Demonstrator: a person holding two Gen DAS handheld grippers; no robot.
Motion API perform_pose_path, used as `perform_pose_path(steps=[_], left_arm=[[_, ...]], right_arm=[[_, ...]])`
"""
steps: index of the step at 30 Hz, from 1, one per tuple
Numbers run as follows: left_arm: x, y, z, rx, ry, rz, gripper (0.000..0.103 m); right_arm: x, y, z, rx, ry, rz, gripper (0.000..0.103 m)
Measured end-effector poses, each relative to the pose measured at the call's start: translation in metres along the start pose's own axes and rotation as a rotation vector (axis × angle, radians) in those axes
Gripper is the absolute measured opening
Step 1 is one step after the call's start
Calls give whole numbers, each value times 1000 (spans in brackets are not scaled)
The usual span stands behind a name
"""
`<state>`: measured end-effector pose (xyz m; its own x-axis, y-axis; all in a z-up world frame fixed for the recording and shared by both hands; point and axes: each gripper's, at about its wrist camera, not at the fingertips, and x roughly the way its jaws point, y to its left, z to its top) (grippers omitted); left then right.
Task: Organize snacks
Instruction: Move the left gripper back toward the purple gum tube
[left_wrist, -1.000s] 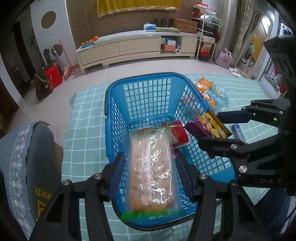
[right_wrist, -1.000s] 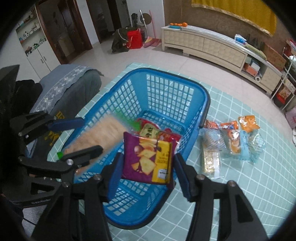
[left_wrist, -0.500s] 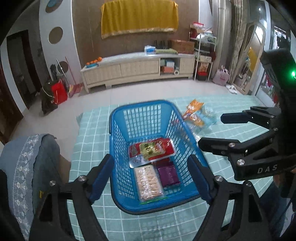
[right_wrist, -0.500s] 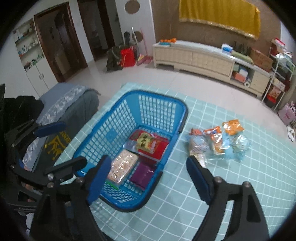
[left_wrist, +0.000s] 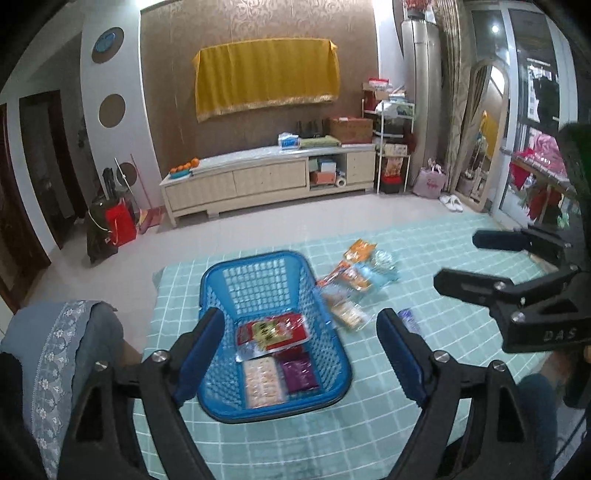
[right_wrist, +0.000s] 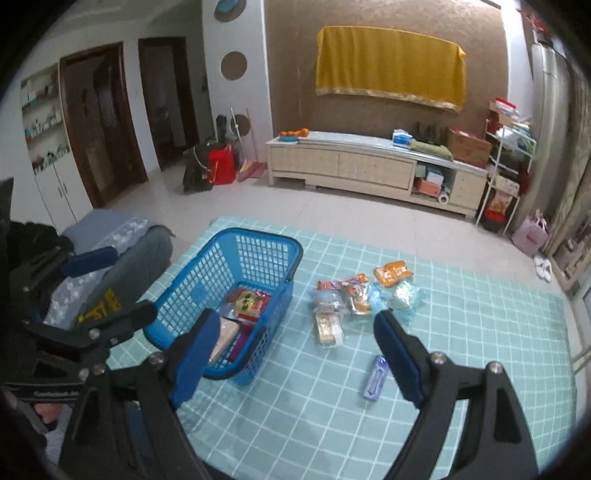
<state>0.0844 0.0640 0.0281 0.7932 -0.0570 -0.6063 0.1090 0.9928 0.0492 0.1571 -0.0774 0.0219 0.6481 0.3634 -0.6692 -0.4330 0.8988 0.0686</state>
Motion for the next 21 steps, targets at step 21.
perform_pose_path(steps=[21], left_arm=[[30, -102, 10, 58, 30, -99, 87]], right_arm=[[-42, -92, -49, 62, -46, -100, 88]])
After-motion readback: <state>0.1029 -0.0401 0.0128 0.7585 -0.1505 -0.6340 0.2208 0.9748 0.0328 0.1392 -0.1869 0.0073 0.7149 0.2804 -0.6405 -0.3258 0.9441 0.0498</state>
